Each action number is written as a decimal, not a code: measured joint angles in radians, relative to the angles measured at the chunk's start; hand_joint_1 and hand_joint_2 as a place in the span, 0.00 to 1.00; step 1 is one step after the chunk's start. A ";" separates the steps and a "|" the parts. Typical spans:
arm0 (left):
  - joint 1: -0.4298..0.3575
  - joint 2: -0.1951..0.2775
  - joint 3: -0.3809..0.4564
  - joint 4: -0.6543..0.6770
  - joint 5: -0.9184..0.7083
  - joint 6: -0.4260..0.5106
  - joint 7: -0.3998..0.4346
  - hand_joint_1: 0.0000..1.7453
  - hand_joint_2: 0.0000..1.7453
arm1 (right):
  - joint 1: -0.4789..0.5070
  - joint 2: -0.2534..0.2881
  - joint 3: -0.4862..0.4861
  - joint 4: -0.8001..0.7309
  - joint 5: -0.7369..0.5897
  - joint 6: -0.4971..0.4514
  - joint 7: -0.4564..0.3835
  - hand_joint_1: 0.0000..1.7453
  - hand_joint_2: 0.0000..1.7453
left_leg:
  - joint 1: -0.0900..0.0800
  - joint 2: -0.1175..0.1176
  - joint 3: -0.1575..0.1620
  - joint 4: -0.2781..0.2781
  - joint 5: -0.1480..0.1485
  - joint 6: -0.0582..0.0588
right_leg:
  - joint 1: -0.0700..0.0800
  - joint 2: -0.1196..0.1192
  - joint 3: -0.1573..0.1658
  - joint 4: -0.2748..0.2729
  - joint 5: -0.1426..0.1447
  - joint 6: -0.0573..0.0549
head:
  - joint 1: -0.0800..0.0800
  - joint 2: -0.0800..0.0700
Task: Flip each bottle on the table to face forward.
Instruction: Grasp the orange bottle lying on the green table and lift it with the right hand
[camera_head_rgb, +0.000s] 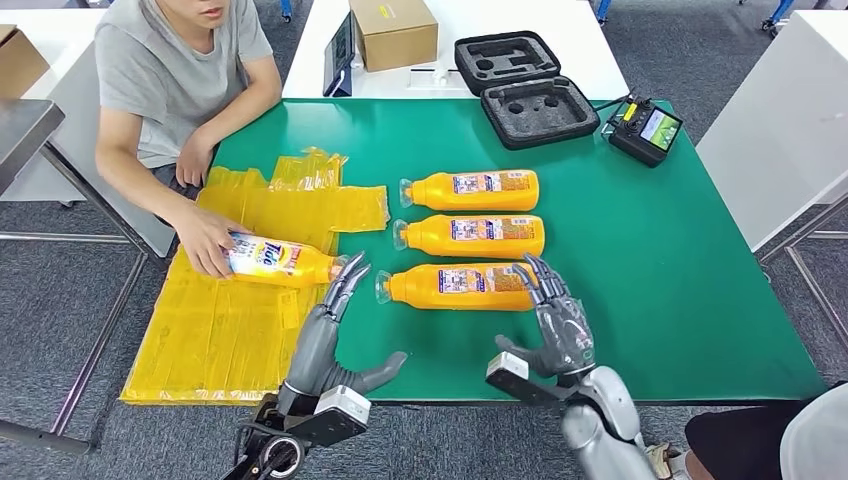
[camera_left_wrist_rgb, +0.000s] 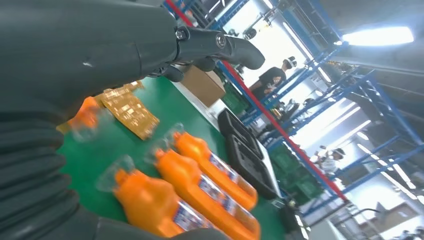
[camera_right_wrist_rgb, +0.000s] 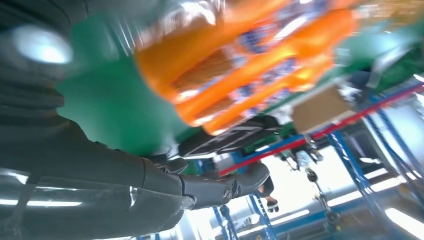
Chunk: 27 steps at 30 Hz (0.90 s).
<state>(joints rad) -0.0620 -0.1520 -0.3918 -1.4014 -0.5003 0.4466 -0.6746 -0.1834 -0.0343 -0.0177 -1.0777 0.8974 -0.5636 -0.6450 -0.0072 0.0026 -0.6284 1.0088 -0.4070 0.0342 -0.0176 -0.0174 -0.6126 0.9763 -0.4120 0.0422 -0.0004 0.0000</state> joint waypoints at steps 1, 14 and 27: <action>-0.006 -0.005 -0.004 0.006 0.007 -0.001 -0.003 0.00 1.00 | -0.018 -0.010 -0.001 0.030 0.015 -0.005 0.008 0.00 1.00 | 0.000 0.000 0.000 0.000 0.000 0.000 | 0.000 0.000 0.000 0.000 0.000 0.000 | 0.000 0.000; -0.093 -0.040 -0.067 0.094 0.087 0.026 -0.022 0.00 1.00 | -0.221 -0.079 0.022 0.367 0.169 -0.028 0.088 0.00 1.00 | 0.000 0.000 0.000 0.000 0.000 0.000 | 0.000 0.000 0.000 0.000 0.000 0.000 | 0.000 0.000; -0.158 -0.021 -0.165 0.153 0.160 0.088 -0.024 0.00 1.00 | -0.269 -0.082 0.057 0.475 0.199 -0.045 0.076 0.00 1.00 | 0.000 0.000 0.000 0.000 0.000 0.000 | 0.000 0.000 0.000 0.000 0.000 0.000 | 0.000 0.000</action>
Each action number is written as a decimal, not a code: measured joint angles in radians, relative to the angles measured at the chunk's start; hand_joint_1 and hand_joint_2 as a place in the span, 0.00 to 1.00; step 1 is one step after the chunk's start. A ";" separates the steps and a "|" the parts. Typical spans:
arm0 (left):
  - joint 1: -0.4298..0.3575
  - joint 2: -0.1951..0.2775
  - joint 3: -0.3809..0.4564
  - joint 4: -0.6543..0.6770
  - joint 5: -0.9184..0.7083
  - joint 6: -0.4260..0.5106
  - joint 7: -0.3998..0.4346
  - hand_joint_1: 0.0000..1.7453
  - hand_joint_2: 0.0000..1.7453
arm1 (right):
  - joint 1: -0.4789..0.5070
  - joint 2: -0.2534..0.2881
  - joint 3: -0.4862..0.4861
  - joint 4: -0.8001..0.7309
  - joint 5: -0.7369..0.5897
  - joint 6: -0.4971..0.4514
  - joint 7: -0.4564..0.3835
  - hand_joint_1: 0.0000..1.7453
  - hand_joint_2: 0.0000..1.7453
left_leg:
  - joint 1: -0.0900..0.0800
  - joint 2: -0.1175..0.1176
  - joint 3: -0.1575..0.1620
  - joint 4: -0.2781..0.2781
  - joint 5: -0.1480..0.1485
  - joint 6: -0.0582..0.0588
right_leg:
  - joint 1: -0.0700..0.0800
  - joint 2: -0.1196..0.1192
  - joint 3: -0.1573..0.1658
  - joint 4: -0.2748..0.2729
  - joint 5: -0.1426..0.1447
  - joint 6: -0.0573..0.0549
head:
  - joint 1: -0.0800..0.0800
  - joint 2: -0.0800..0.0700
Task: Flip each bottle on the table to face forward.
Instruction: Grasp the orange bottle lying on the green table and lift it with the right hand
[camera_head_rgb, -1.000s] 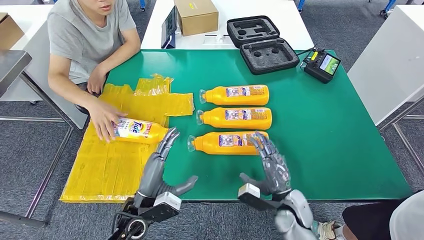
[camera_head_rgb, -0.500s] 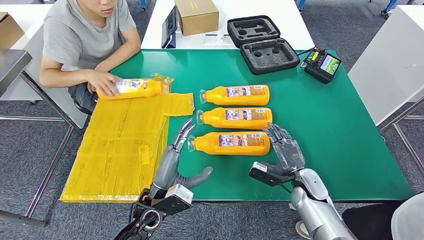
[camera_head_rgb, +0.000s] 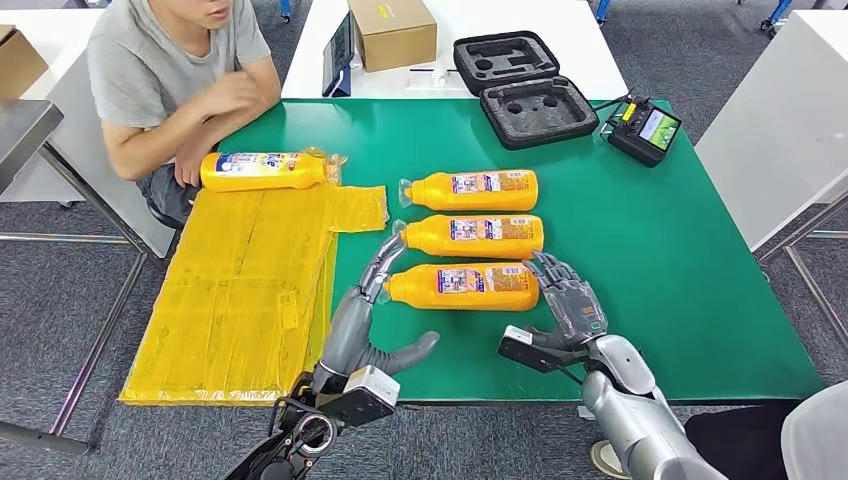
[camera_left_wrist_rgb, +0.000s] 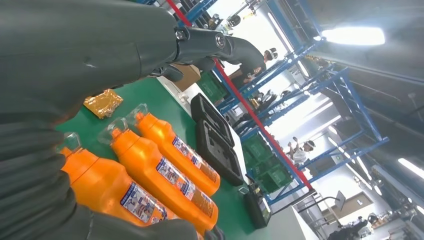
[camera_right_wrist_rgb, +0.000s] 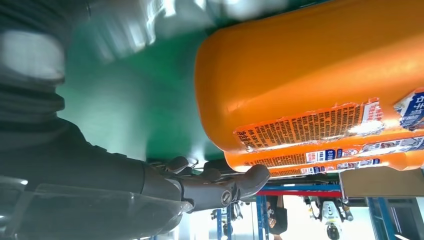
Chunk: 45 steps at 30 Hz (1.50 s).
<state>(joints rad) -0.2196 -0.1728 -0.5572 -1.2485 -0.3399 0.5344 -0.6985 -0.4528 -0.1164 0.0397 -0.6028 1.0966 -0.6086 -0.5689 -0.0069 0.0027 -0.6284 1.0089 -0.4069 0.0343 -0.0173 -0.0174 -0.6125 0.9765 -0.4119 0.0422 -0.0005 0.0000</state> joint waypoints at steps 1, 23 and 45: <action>-0.001 0.001 -0.004 0.002 0.002 0.002 0.000 0.00 1.00 | -0.001 0.000 0.001 0.003 0.000 -0.001 -0.001 0.00 1.00 | 0.000 0.000 0.000 0.000 0.000 0.000 | 0.000 0.000 0.000 0.000 0.000 0.000 | 0.000 0.000; -0.050 0.022 -0.074 0.055 0.080 0.047 -0.001 0.00 1.00 | -0.024 0.034 0.086 0.012 0.001 -0.011 -0.040 0.00 1.00 | 0.000 0.000 0.000 0.000 0.000 0.000 | 0.000 0.000 0.000 0.000 0.000 0.000 | 0.000 0.000; -0.054 0.021 -0.092 0.080 0.078 0.030 -0.002 0.00 1.00 | -0.154 0.077 0.146 0.125 0.024 0.095 0.066 0.00 1.00 | 0.000 0.000 0.000 0.000 0.001 0.000 | 0.000 0.000 0.000 0.000 0.000 0.000 | 0.000 0.000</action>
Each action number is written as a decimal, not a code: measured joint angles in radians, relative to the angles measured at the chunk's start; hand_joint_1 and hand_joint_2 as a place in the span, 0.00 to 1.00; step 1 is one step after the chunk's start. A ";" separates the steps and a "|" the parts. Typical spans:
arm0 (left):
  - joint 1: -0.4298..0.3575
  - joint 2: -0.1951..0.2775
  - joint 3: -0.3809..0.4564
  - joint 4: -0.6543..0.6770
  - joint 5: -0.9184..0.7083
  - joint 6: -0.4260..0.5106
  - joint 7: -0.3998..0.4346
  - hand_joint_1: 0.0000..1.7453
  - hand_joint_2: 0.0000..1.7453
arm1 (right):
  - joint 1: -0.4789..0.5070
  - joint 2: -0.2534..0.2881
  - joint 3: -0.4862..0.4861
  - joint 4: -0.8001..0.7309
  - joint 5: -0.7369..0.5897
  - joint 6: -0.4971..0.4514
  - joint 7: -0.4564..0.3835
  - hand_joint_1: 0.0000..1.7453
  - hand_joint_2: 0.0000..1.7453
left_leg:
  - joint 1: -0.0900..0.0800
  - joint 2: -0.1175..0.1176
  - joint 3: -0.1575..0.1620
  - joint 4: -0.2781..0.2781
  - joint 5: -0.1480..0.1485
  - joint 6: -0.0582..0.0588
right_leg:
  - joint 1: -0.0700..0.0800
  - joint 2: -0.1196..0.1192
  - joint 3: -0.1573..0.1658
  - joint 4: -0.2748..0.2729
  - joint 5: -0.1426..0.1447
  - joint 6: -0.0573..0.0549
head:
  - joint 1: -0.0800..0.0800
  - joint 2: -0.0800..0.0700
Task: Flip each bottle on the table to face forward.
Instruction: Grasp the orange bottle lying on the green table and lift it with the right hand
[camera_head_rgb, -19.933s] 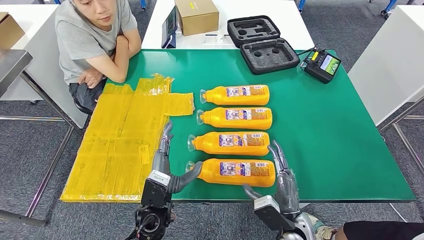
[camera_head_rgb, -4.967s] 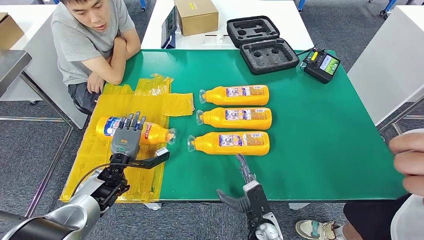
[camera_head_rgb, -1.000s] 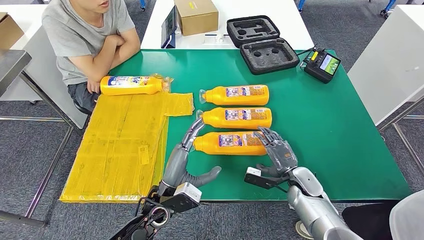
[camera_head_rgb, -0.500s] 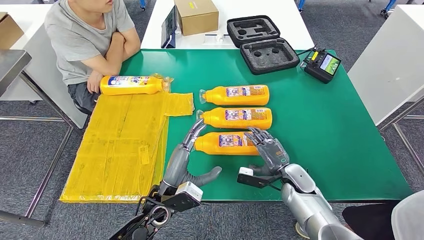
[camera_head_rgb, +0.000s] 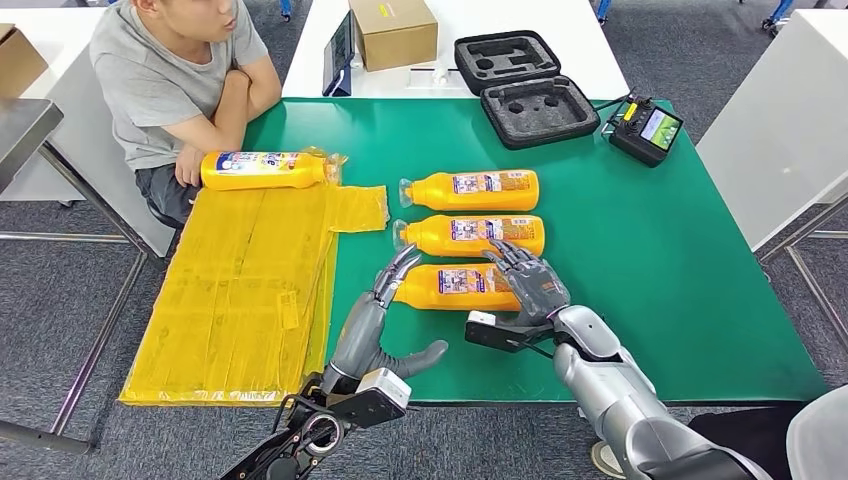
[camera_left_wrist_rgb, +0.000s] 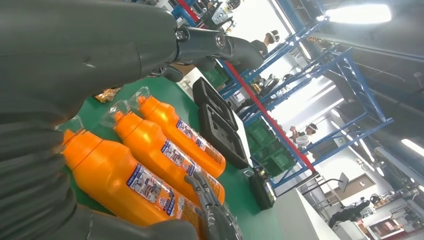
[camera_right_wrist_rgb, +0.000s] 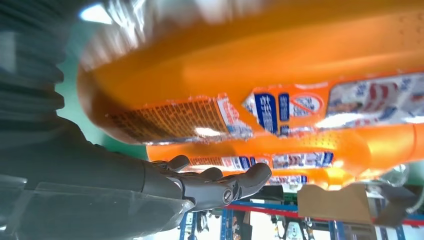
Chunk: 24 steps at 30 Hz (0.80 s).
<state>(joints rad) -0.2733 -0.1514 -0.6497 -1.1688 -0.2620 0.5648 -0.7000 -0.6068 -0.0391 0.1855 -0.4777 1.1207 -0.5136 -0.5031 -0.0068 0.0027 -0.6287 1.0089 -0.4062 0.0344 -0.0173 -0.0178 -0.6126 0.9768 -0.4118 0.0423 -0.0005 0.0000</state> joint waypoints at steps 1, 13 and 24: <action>0.000 0.000 -0.001 0.000 0.000 0.002 0.000 0.00 1.00 | -0.004 0.001 0.003 0.006 0.004 0.001 0.003 0.00 1.00 | 0.000 0.000 0.000 0.000 0.000 0.000 | 0.000 0.000 0.000 0.000 0.000 0.000 | 0.000 0.000; -0.007 0.000 -0.008 0.000 0.004 0.019 0.000 0.00 1.00 | -0.036 0.027 0.017 0.051 -0.024 0.078 -0.001 0.00 1.00 | 0.000 0.000 0.000 0.000 0.000 0.000 | 0.000 0.000 0.000 0.000 0.000 0.000 | 0.000 0.000; -0.007 0.000 -0.018 0.000 0.006 0.019 0.000 0.00 1.00 | -0.048 0.034 0.017 0.065 -0.029 0.092 -0.002 0.00 1.00 | 0.000 0.000 0.000 0.000 0.000 0.000 | 0.000 0.000 0.000 0.000 0.000 0.000 | 0.000 0.000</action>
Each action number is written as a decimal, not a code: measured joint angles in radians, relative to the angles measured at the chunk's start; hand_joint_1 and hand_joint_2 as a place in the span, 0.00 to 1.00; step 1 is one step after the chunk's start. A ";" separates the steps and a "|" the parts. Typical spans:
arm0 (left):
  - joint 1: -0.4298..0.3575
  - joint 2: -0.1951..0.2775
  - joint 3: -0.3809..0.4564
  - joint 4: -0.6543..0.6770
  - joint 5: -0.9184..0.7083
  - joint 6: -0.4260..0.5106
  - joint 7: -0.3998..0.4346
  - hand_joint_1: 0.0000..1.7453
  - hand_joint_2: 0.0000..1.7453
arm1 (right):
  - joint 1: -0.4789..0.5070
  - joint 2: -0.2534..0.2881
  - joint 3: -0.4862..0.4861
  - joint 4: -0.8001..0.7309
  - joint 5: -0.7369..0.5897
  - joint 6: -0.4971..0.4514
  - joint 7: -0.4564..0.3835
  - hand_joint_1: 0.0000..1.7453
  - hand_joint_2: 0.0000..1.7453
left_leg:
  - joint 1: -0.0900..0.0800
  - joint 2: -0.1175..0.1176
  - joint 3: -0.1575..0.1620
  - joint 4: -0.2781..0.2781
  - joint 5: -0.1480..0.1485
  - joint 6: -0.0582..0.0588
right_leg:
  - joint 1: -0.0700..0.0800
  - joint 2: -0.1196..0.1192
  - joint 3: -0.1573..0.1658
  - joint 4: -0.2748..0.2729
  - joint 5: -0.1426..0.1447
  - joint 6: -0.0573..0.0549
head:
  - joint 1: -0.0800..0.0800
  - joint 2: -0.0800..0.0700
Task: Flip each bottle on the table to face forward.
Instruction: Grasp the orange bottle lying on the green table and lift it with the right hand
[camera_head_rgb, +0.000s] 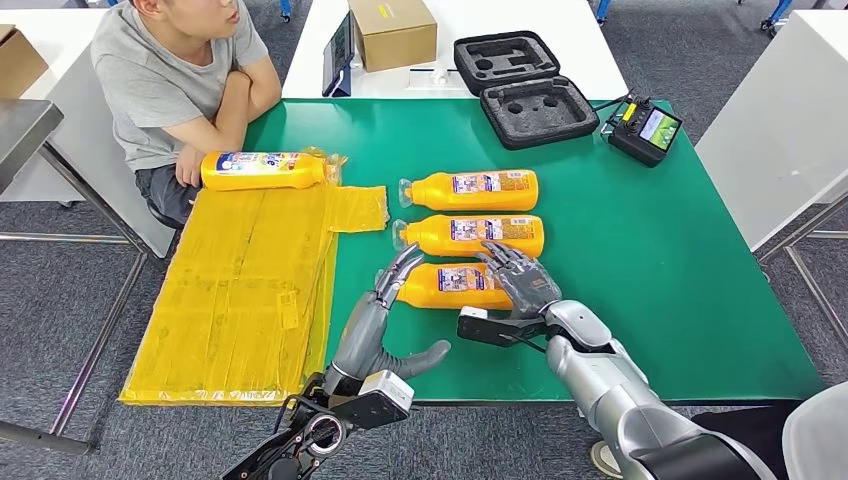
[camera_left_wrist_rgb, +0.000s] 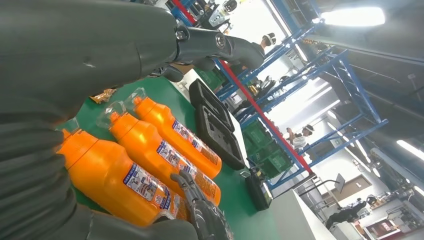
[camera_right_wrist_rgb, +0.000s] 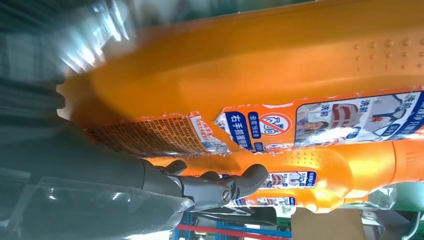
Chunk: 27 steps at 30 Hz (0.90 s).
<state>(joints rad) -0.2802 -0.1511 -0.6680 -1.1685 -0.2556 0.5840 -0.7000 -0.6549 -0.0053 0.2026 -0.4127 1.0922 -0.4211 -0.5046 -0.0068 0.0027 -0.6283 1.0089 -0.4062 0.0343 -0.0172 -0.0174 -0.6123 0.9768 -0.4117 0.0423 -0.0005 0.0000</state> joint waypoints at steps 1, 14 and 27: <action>0.000 0.000 0.000 0.000 0.000 0.000 0.000 0.00 1.00 | -0.001 0.000 0.000 0.001 0.000 0.000 0.000 0.00 1.00 | 0.000 0.000 0.000 0.000 0.000 0.000 | 0.000 0.000 0.000 0.000 0.000 0.000 | 0.000 0.000; 0.000 0.000 -0.001 0.000 0.004 0.005 0.000 0.00 1.00 | -0.004 0.001 0.000 0.008 -0.010 0.010 -0.008 1.00 1.00 | 0.000 0.000 0.000 0.000 0.000 0.000 | 0.000 0.000 0.000 0.000 0.000 0.000 | 0.000 0.000; 0.000 0.000 -0.002 0.000 0.001 0.009 0.000 0.00 1.00 | -0.004 -0.010 -0.017 0.008 -0.092 0.062 -0.050 1.00 1.00 | 0.000 0.000 0.000 0.000 0.000 0.000 | 0.000 0.000 0.000 0.000 0.000 0.000 | 0.000 0.000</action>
<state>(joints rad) -0.2804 -0.1511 -0.6695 -1.1685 -0.2543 0.5931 -0.7000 -0.6592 -0.0152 0.1853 -0.4043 0.9999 -0.3590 -0.5549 -0.0068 0.0028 -0.6279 1.0091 -0.4061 0.0344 -0.0173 -0.0176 -0.6124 0.9766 -0.4118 0.0423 -0.0006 0.0000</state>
